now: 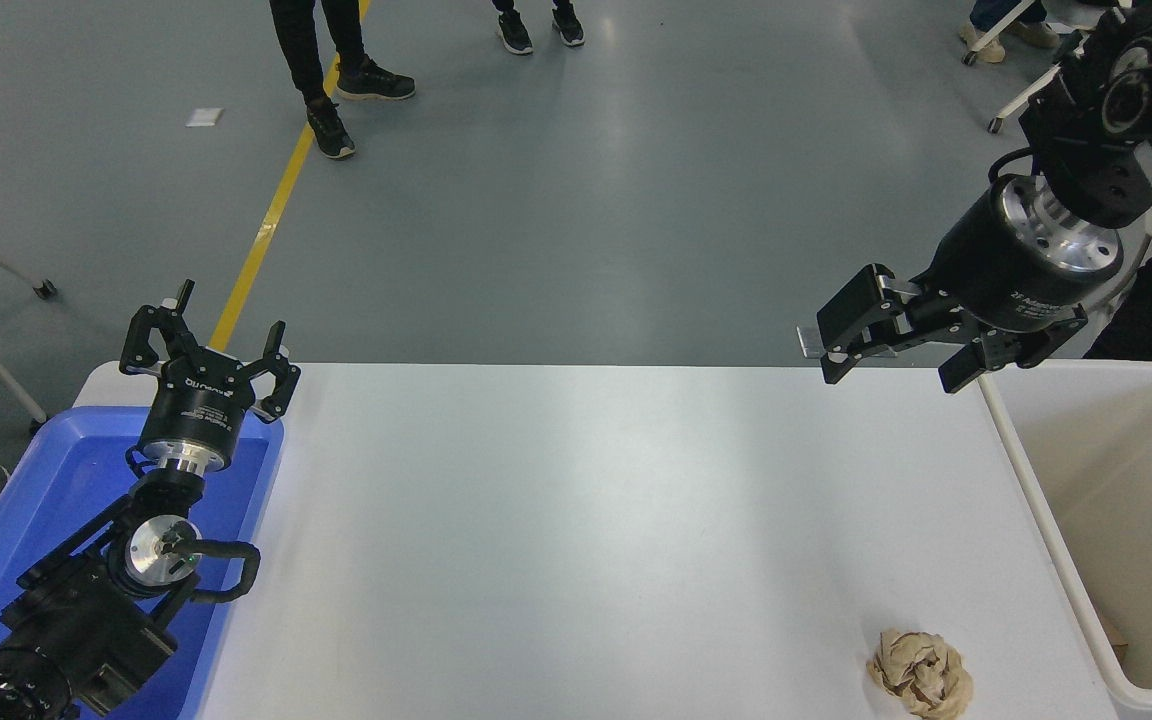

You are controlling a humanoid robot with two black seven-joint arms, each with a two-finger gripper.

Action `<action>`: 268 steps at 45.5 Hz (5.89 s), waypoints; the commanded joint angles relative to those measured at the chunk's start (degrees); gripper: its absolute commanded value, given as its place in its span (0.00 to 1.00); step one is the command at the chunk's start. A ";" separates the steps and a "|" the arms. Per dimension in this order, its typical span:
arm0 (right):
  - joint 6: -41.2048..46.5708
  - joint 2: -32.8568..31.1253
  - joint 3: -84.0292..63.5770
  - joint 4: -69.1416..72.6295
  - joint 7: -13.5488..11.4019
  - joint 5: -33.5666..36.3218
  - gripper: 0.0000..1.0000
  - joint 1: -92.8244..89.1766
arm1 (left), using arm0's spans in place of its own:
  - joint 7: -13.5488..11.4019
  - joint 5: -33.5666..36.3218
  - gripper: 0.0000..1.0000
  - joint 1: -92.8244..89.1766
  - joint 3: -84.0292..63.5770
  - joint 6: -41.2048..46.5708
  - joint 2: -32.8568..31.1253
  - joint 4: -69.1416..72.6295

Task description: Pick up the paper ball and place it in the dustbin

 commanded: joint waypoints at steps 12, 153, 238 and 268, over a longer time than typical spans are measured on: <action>0.00 0.32 0.06 0.09 0.00 0.00 1.00 -0.08 | 0.00 0.00 0.98 0.00 0.03 -0.01 0.00 0.00; -24.78 0.23 -3.98 -7.30 -0.26 -2.64 0.95 -42.26 | 0.00 0.00 0.98 0.00 0.03 -0.10 0.00 0.00; -24.08 -0.91 1.12 -13.01 -3.78 -2.02 0.00 -54.40 | 0.09 0.00 0.98 -0.09 0.03 -0.10 0.00 0.00; -13.72 -8.29 0.50 -8.00 -4.66 -1.93 0.00 -27.07 | 0.09 0.00 0.98 -0.09 0.03 -0.10 0.00 0.00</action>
